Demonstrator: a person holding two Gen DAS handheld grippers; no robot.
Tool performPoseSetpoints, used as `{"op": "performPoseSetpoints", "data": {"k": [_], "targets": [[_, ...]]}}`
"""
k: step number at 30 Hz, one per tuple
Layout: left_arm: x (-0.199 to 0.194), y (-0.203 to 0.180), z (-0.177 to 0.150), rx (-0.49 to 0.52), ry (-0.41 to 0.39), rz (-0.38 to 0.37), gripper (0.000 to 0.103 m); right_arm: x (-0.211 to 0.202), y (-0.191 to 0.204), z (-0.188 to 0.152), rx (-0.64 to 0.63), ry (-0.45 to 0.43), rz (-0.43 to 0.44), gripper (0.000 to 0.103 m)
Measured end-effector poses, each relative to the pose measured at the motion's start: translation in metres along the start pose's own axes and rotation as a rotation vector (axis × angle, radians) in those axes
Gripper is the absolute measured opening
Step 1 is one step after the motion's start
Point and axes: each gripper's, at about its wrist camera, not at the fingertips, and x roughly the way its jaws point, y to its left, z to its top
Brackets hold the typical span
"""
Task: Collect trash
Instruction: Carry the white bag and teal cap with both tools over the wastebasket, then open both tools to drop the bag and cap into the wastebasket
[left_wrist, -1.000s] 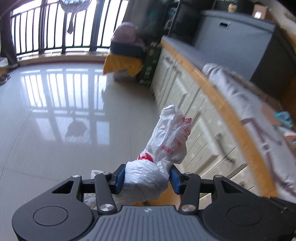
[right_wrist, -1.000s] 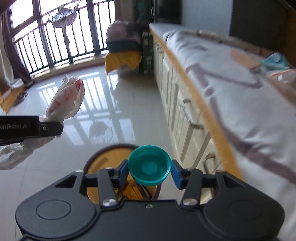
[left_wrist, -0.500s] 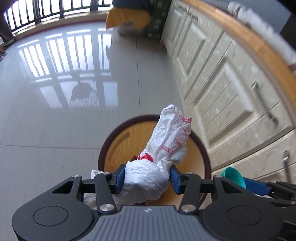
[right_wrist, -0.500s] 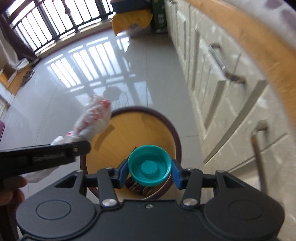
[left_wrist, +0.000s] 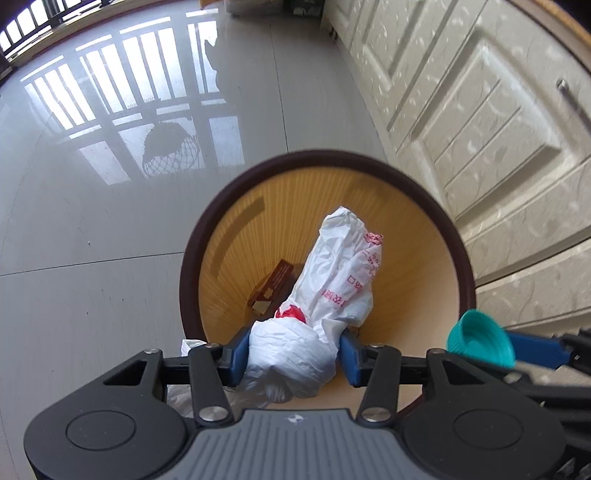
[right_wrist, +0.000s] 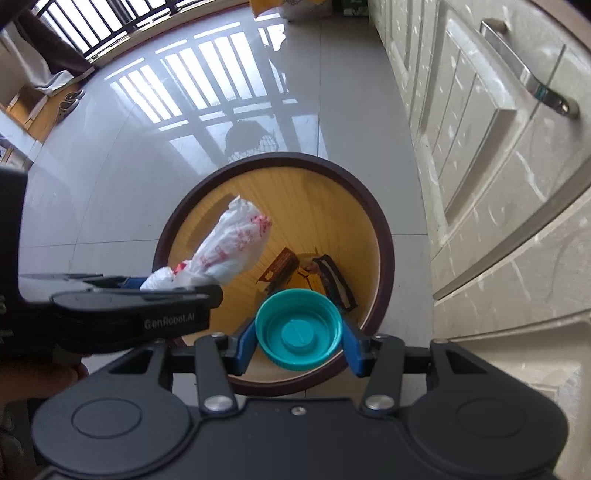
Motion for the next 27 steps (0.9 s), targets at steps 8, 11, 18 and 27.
{"op": "performPoseSetpoints", "data": {"k": [8,11,18,27], "targets": [[0.01,-0.008,0.006,0.049,-0.055,0.011,0.056,0.009,-0.015,-0.002,0.046,0.023,0.017,0.05],[0.012,-0.011,0.007,0.072,-0.064,0.032,0.076,0.011,-0.015,-0.002,0.047,0.032,0.029,0.05],[0.015,-0.003,0.006,0.054,-0.035,0.046,0.085,0.014,-0.017,-0.002,0.055,0.027,0.04,0.05],[0.015,0.0,0.005,0.039,-0.013,0.063,0.088,0.016,-0.016,0.001,0.065,0.019,0.065,0.063]]}}
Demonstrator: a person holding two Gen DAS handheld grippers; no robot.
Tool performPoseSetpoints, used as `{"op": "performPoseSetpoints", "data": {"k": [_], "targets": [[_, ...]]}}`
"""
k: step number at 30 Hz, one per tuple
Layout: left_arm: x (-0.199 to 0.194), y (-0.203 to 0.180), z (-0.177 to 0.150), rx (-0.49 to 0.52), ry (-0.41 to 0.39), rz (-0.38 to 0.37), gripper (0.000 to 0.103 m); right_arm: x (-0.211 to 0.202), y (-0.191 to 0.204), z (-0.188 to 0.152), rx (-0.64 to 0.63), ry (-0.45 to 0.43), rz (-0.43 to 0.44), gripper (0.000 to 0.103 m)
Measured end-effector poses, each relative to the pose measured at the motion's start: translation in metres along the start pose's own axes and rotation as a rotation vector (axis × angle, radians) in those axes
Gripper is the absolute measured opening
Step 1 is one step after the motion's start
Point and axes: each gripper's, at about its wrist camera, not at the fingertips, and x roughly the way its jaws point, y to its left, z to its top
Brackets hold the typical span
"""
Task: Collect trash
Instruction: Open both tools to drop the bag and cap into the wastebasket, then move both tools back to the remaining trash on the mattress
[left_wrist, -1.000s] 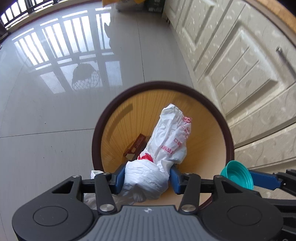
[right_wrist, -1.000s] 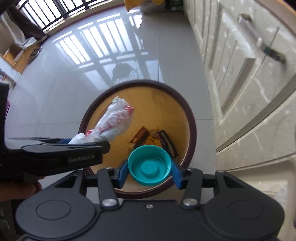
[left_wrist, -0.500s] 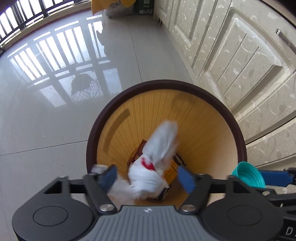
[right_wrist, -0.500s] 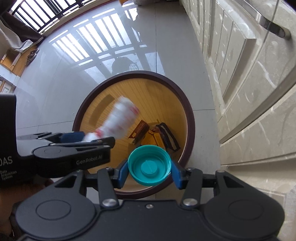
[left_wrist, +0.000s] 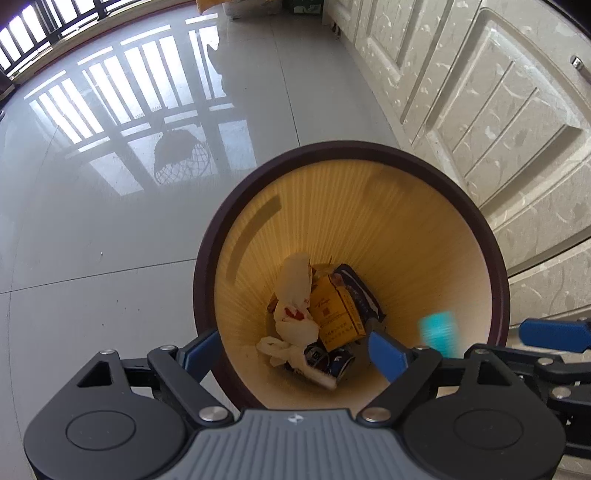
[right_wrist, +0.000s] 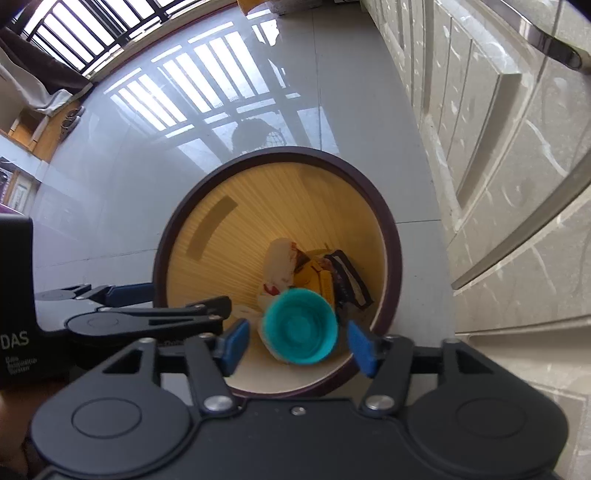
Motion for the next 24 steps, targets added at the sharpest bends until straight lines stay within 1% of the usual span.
{"op": "performPoseSetpoints", "data": {"k": [8,10,12,16,21,24], "targets": [[-0.005,0.004,-0.008,0.001,0.014,0.007,0.093,0.0,0.001,-0.001,-0.05,0.025,-0.047,0.068],[-0.009,0.009,-0.011,-0.01,0.02,0.008,0.094,-0.001,0.001,-0.002,-0.061,0.026,-0.062,0.072],[-0.013,0.013,-0.013,-0.014,0.023,0.02,0.096,-0.003,0.001,-0.003,-0.075,0.019,-0.082,0.08],[-0.024,0.021,-0.015,-0.031,0.013,0.039,0.099,-0.007,0.0,-0.005,-0.085,0.013,-0.107,0.087],[-0.038,0.025,-0.018,-0.034,0.003,0.031,0.103,-0.012,0.002,-0.01,-0.109,0.009,-0.137,0.1],[-0.045,0.026,-0.022,-0.028,-0.002,0.03,0.103,-0.017,0.004,-0.013,-0.128,0.0,-0.153,0.103]]}}
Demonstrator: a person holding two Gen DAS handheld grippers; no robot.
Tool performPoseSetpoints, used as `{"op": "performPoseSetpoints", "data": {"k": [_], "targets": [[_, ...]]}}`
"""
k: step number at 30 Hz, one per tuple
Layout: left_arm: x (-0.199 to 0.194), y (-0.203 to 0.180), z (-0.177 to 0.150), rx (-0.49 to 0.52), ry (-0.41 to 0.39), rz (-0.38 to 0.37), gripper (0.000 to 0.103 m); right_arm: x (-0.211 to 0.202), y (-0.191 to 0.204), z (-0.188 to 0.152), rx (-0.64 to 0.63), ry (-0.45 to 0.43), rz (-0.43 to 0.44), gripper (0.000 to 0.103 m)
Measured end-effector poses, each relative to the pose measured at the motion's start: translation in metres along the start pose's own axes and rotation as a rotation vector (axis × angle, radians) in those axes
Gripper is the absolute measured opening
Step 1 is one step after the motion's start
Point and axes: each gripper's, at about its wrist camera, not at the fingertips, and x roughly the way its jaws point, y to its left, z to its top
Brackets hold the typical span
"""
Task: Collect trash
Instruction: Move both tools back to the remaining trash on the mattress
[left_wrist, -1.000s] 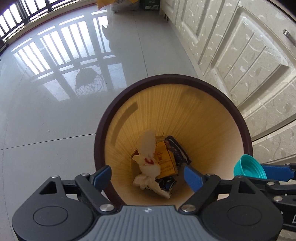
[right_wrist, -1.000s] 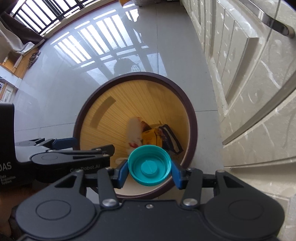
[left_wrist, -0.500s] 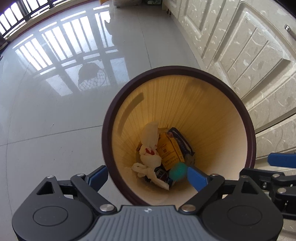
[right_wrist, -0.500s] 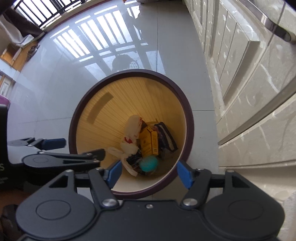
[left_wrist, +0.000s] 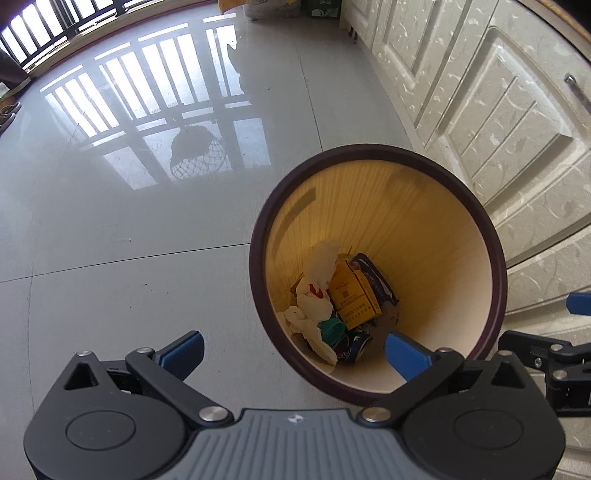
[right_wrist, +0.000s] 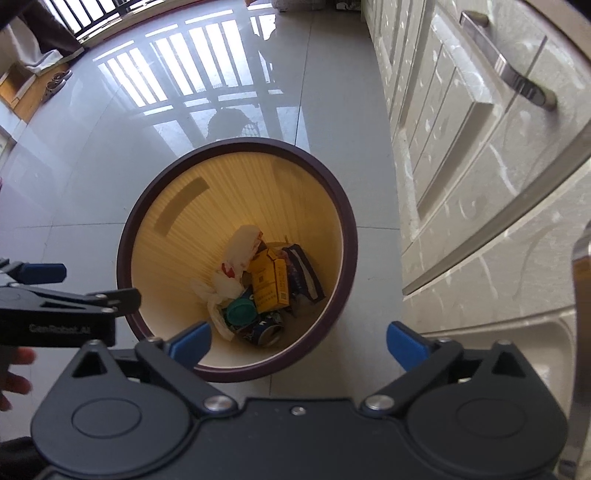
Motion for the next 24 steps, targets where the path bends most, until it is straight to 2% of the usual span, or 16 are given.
{"op": "performPoseSetpoints", "data": {"k": [11,19,24], "targets": [[-0.027,0.018,-0.016,-0.048,-0.021,0.019,0.103,-0.017,0.005,-0.006,-0.015,0.008,-0.028,0.103],[-0.056,0.024,-0.02,-0.05,-0.076,0.027,0.103,-0.044,0.015,-0.008,-0.04,-0.05,-0.056,0.103],[-0.081,0.026,-0.024,-0.052,-0.136,0.038,0.103,-0.068,0.022,-0.008,-0.057,-0.111,-0.068,0.103]]}}
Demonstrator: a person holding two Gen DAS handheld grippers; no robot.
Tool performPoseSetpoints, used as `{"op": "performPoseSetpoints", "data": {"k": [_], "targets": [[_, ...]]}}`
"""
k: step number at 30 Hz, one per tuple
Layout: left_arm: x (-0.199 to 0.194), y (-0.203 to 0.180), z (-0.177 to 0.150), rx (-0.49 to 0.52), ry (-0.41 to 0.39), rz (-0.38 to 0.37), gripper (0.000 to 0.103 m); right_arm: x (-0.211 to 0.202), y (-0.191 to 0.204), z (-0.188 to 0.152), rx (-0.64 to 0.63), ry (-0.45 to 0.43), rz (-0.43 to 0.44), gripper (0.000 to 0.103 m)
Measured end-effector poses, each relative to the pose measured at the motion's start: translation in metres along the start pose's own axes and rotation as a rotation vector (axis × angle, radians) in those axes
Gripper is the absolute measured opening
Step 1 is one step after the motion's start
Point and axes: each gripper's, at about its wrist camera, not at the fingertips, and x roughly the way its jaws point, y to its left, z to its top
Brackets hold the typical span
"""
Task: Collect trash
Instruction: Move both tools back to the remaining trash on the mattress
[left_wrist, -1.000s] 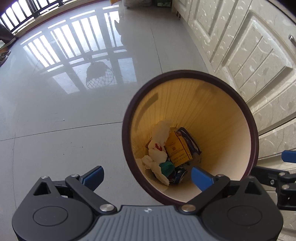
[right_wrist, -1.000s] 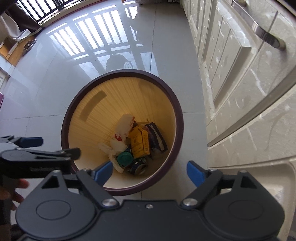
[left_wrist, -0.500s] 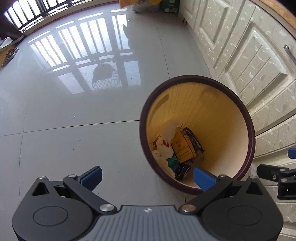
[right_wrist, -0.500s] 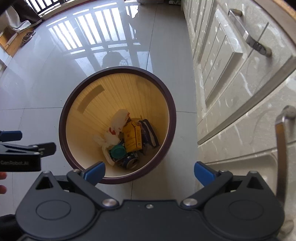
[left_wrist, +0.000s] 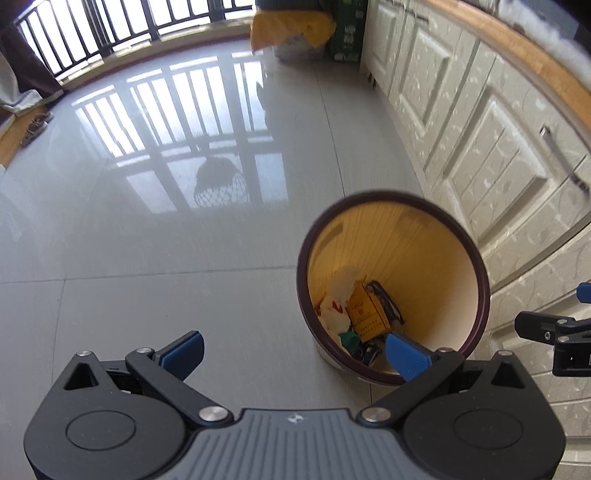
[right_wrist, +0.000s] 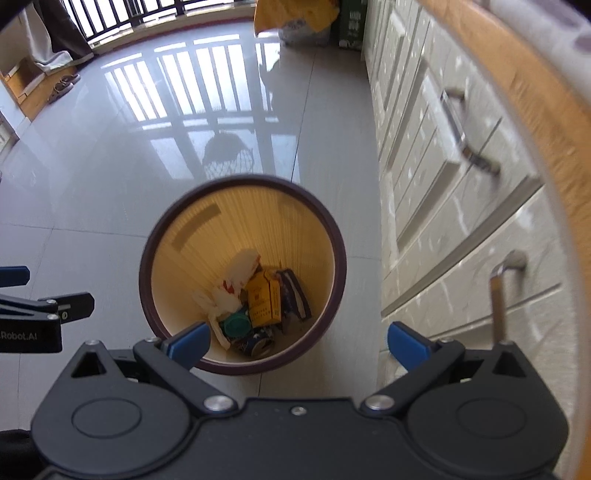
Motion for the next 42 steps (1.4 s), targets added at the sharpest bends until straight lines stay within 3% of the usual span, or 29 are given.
{"op": "performPoseSetpoints", "data": {"k": [9,20,34,42], "targets": [[-0.049,0.007,0.003,-0.003,-0.113,0.013,0.103,-0.046,0.007,0.0,-0.027,-0.139,-0.038,0.103],[-0.132,-0.003,0.019,0.018,-0.332,-0.012,0.103,-0.131,0.006,0.002,0.001,-0.414,-0.021,0.103],[-0.211,-0.073,0.03,0.111,-0.582,-0.148,0.103,-0.243,-0.043,-0.005,0.126,-0.693,-0.096,0.103],[-0.238,-0.138,0.032,0.214,-0.652,-0.231,0.103,-0.294,-0.097,-0.028,0.17,-0.789,-0.165,0.103]]}}
